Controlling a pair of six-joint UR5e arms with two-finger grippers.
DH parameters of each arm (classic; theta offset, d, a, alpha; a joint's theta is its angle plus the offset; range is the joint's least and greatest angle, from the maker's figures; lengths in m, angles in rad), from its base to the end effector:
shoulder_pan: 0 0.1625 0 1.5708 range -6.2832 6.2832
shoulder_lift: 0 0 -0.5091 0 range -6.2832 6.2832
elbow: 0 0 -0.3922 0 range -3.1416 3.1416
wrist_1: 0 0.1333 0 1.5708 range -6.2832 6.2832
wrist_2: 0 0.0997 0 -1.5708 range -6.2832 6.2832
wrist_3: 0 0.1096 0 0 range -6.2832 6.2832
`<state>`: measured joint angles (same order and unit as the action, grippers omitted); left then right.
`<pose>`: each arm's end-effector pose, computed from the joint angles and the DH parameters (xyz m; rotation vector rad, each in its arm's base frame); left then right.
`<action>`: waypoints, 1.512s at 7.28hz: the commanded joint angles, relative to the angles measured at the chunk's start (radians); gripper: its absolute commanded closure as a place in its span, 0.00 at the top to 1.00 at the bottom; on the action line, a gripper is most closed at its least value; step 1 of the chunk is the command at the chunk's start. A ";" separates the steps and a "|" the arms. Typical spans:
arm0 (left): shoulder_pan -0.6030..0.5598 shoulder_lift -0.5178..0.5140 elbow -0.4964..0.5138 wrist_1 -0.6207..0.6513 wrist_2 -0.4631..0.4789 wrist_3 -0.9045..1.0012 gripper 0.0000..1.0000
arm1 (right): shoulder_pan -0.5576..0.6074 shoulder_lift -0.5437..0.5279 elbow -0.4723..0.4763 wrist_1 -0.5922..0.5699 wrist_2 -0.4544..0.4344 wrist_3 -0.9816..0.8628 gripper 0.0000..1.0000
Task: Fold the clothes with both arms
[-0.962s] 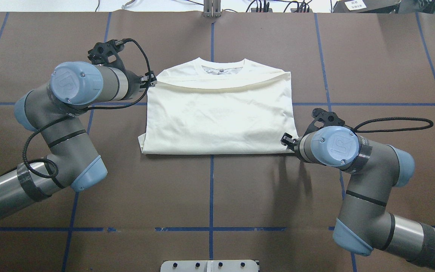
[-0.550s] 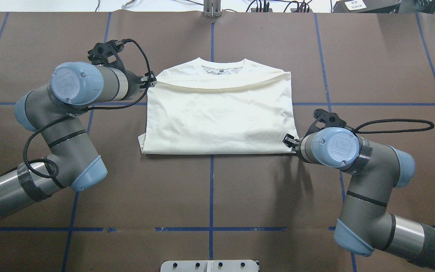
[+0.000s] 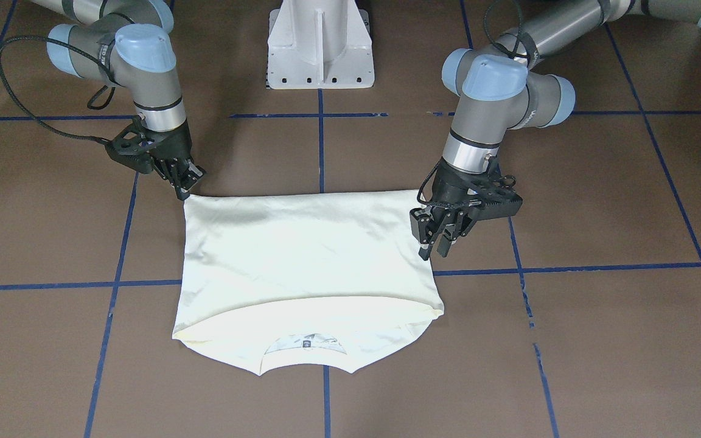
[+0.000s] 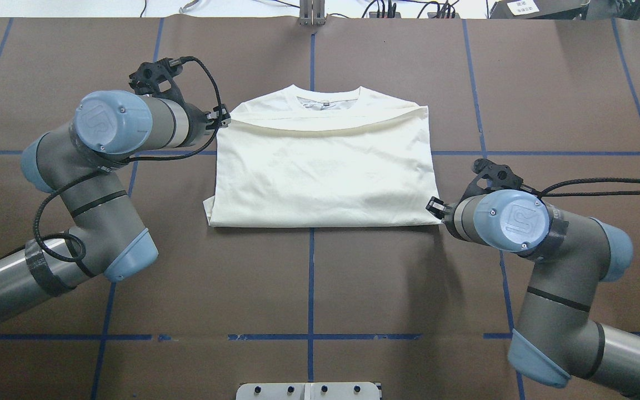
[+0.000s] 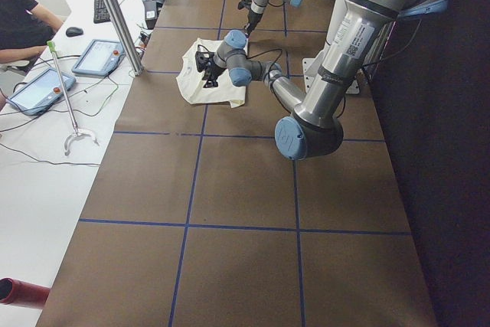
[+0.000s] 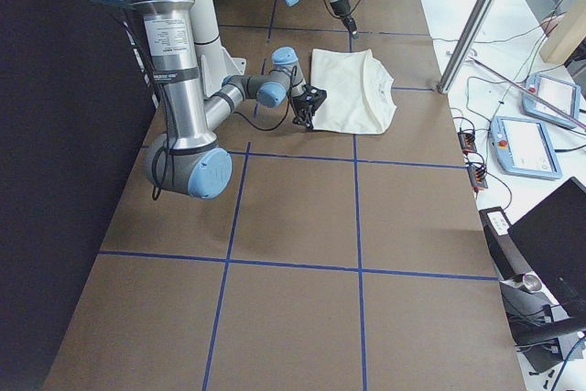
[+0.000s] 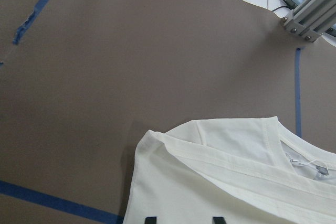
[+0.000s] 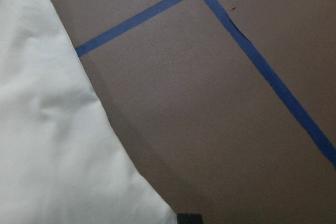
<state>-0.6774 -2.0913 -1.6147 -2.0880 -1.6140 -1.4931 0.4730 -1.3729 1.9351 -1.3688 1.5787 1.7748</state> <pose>0.4867 -0.5565 0.3578 0.3671 1.0325 -0.5161 -0.4558 -0.3820 0.4627 0.0968 -0.7722 0.6402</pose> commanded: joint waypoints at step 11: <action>0.266 0.049 -0.188 0.101 -0.206 -0.367 0.60 | 0.115 -0.111 0.250 0.010 0.188 0.170 1.00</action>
<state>-0.4870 -2.0476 -1.8041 -2.0226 -1.8466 -1.8039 0.4388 -1.5428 2.2432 -1.3609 1.7659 1.9579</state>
